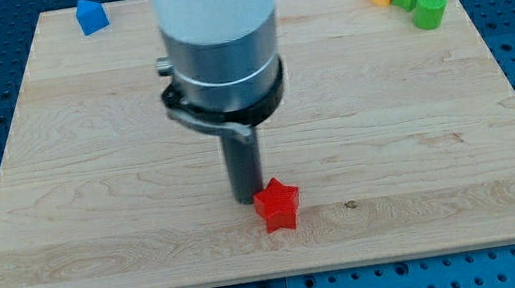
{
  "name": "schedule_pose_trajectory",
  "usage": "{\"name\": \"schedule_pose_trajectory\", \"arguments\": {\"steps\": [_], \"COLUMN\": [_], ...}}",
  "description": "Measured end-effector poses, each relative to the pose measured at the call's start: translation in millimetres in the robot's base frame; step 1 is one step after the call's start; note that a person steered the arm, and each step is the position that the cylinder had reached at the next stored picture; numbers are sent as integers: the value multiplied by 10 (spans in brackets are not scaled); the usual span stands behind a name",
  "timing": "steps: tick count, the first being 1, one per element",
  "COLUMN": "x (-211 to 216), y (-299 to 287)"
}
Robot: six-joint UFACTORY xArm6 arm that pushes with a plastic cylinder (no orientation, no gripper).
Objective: Push the red star towards bottom right
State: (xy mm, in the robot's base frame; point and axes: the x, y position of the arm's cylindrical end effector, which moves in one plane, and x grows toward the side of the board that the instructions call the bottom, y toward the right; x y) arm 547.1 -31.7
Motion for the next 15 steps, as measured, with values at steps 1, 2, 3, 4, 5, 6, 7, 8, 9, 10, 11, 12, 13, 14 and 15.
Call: {"name": "schedule_pose_trajectory", "arguments": {"steps": [1, 2, 3, 4, 5, 6, 7, 8, 9, 10, 11, 12, 13, 14, 15], "x": [230, 314, 355, 326, 92, -124, -335, -366, -82, -58, -346, -556, -396, -205, -56], "y": [-123, 132, 578, 801, 801, 747, 747, 779, 880, 1121, 1128, 1251, 1477, 1780, 1948]}}
